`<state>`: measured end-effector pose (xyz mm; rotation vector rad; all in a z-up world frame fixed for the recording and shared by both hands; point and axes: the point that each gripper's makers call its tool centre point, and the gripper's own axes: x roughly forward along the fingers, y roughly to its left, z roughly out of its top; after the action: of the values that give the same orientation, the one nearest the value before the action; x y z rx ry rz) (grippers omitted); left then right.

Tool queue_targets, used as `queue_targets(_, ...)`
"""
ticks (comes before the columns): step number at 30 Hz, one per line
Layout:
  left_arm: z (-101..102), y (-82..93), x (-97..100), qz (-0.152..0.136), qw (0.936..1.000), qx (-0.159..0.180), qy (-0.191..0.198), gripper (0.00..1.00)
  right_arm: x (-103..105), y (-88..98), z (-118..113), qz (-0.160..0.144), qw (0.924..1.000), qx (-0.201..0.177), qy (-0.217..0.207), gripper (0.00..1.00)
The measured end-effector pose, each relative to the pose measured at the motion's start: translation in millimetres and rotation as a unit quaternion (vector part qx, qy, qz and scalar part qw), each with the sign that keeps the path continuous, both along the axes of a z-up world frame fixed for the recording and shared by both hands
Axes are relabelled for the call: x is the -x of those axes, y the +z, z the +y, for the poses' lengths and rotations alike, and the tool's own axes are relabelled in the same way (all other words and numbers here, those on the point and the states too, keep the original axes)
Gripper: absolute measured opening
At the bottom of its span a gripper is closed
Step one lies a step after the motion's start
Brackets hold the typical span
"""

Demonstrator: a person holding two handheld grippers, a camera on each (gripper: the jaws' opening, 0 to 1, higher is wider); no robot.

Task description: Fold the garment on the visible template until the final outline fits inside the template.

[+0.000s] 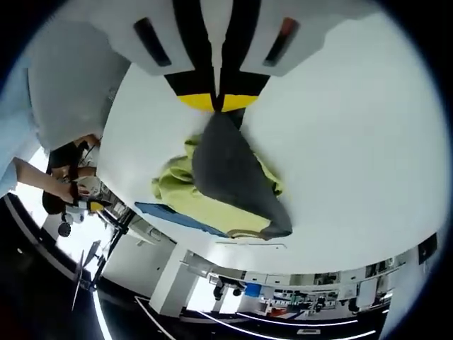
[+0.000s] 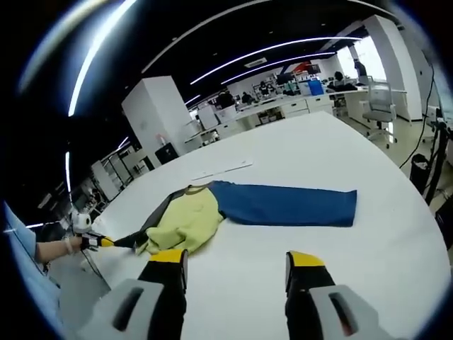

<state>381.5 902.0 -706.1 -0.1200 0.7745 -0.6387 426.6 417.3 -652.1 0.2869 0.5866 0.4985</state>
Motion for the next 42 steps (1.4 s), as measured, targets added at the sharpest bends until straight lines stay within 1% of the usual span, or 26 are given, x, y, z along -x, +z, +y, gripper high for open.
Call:
queue_targets(5, 19.2, 13.6, -7.8, -0.010, 0.9999, -0.001, 0.006, 0.00, 9.3, 7.6, 10.1, -0.017, 0.9999, -0.001, -0.005, 0.58)
queue_targets(8, 29.3, 19.2, -11.5, -0.011, 0.9999, -0.005, 0.001, 0.00, 16.7, 12.1, 15.9, -0.025, 0.9996, 0.009, -0.012, 0.62)
queue_targets(11, 40.0, 21.2, -11.9, 0.002, 1.0000, 0.002, 0.006, 0.00, 23.6, 16.4, 25.9, -0.027, 0.9995, 0.006, -0.018, 0.68)
queue_targets(13, 47.6, 21.9, -10.9, 0.010, 0.9999, 0.005, 0.007, 0.00, 28.8, 16.3, 33.7, -0.029, 0.9993, 0.016, -0.015, 0.73)
queue_targets(15, 55.8, 22.7, -10.9, 0.014, 0.9998, 0.008, 0.010, 0.00, 33.4, 18.0, 41.7, -0.032, 0.9992, 0.016, -0.017, 0.75)
queue_targets(18, 70.1, 24.2, -14.5, 0.016, 0.9998, 0.005, 0.011, 0.00, 38.3, 17.1, 53.3, -0.034, 0.9992, 0.009, -0.020, 0.75)
queue_targets(22, 90.7, 27.7, -21.5, 0.024, 0.9994, 0.007, 0.023, 0.00, 38.3, 13.0, 63.3, -0.032, 0.9991, 0.004, -0.026, 0.75)
queue_targets(24, 103.7, 28.6, -27.5, 0.025, 0.9993, 0.002, 0.028, 0.00, 37.7, 12.9, 69.4, -0.033, 0.9990, 0.005, -0.029, 0.75)
queue_targets(26, 115.1, 29.0, -34.6, 0.027, 0.9991, 0.005, 0.031, 0.00, 36.7, 14.1, 74.7, -0.036, 0.9988, 0.003, -0.034, 0.75)
queue_targets(28, 124.7, 27.4, -41.6, 0.030, 0.9991, 0.005, 0.031, 0.00, 36.5, 15.4, 80.0, -0.036, 0.9985, 0.002, -0.040, 0.74)
queue_targets(33, 147.1, 18.7, -58.9, 0.039, 0.9989, -0.010, 0.025, 0.00, 38.7, 19.0, 91.2, -0.041, 0.9977, 0.006, -0.053, 0.74)
queue_targets(35, 153.1, 16.4, -64.4, 0.047, 0.9986, -0.009, 0.025, 0.00, 40.7, 20.6, 95.3, -0.041, 0.9972, 0.005, -0.061, 0.74)
queue_targets(36, 156.6, 13.6, -65.1, 0.055, 0.9980, -0.013, 0.026, 0.00, 41.3, 20.7, 96.5, -0.042, 0.9970, 0.007, -0.064, 0.73)
queue_targets(37, 161.0, 12.1, -69.6, 0.050, 0.9983, -0.019, 0.022, 0.00, 42.0, 20.7, 97.8, -0.042, 0.9968, 0.009, -0.067, 0.73)
queue_targets(42, 178.0, 1.5, -83.4, 0.063, 0.9975, -0.025, 0.018, 0.00, 45.1, 21.9, 108.2, -0.041, 0.9954, 0.013, -0.086, 0.73)
